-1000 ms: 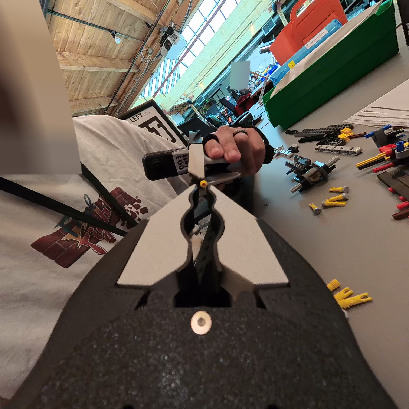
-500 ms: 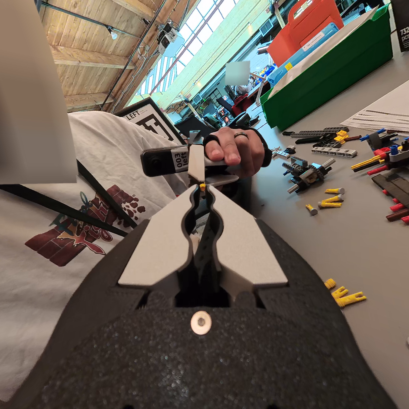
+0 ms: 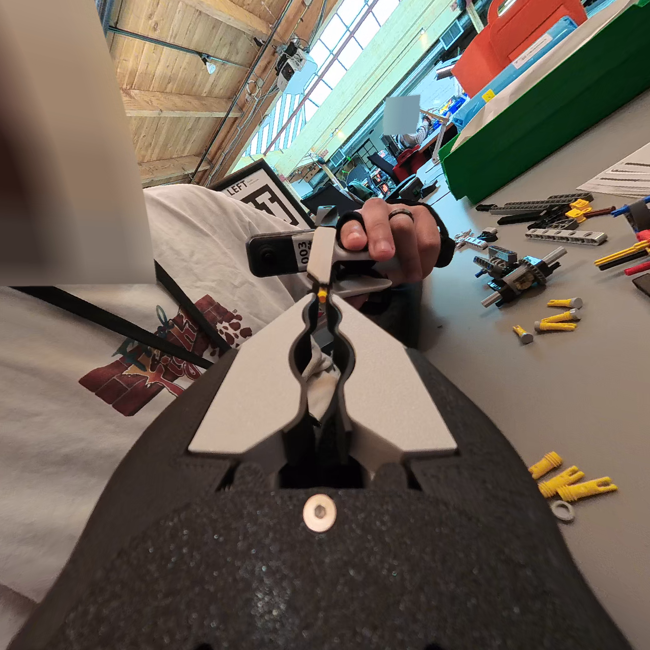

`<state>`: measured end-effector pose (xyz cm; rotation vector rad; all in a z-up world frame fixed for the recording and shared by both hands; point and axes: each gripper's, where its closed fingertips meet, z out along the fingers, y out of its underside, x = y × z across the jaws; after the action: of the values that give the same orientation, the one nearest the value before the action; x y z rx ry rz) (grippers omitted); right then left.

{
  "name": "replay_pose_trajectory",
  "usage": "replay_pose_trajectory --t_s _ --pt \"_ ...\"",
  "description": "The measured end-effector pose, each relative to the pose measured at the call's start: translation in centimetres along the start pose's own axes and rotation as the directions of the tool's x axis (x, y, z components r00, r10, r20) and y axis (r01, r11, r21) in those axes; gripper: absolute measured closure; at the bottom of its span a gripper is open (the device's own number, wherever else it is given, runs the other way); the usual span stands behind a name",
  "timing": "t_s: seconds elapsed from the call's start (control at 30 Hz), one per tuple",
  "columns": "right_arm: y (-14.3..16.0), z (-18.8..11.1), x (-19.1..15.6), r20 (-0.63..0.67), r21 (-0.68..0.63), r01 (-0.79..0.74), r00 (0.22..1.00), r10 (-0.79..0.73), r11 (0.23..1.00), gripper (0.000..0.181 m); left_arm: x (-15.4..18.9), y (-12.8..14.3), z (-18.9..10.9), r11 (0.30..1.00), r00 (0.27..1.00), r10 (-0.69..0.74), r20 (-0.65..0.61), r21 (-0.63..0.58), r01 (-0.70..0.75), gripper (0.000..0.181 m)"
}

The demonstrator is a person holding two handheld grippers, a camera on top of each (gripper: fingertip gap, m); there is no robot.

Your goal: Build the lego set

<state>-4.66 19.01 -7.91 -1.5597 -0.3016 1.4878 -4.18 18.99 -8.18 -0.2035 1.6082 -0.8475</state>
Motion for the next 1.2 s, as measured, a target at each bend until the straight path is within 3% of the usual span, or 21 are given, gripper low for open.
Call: replay_pose_trajectory --t_s 0.5,0.87,0.93,1.0,1.07,1.1,1.2 --pt "0.5 0.2 0.5 -0.031 -0.029 0.009 0.999 -0.01 1.0 0.178 0.7 0.5 0.0 0.999 0.999 0.036 -0.024 -0.027 -0.037 0.178" --pt "0.7 -1.2 3.2 -0.256 -0.077 0.091 0.961 -0.108 0.993 0.181 1.4 3.2 0.8 0.98 0.997 -0.041 -0.065 -0.195 0.028 0.178" --pt "-0.3 -3.4 4.0 -0.386 -0.083 0.146 0.907 -0.167 0.986 0.18 1.4 3.5 0.8 0.976 0.995 -0.063 -0.073 -0.212 0.046 0.178" --pt "-0.4 -7.2 6.4 -0.6 -0.196 0.178 0.757 -0.261 0.964 0.172 1.3 4.6 0.6 0.964 0.994 -0.085 -0.072 -0.259 0.064 0.178" --pt "0.8 -10.0 8.2 -0.706 -0.364 0.146 0.601 -0.374 0.92 0.164 1.2 5.8 0.4 0.948 0.992 -0.109 -0.064 -0.305 0.084 0.178" --pt "1.9 -10.6 8.6 -0.714 -0.427 0.106 0.57 -0.407 0.898 0.163 1.2 6.4 0.4 0.94 0.99 -0.123 -0.065 -0.327 0.096 0.178" --pt "5.6 -10.9 8.9 -0.687 -0.56 -0.021 0.571 -0.45 0.828 0.161 1.3 7.6 0.2 0.922 0.987 -0.147 -0.063 -0.371 0.113 0.178"
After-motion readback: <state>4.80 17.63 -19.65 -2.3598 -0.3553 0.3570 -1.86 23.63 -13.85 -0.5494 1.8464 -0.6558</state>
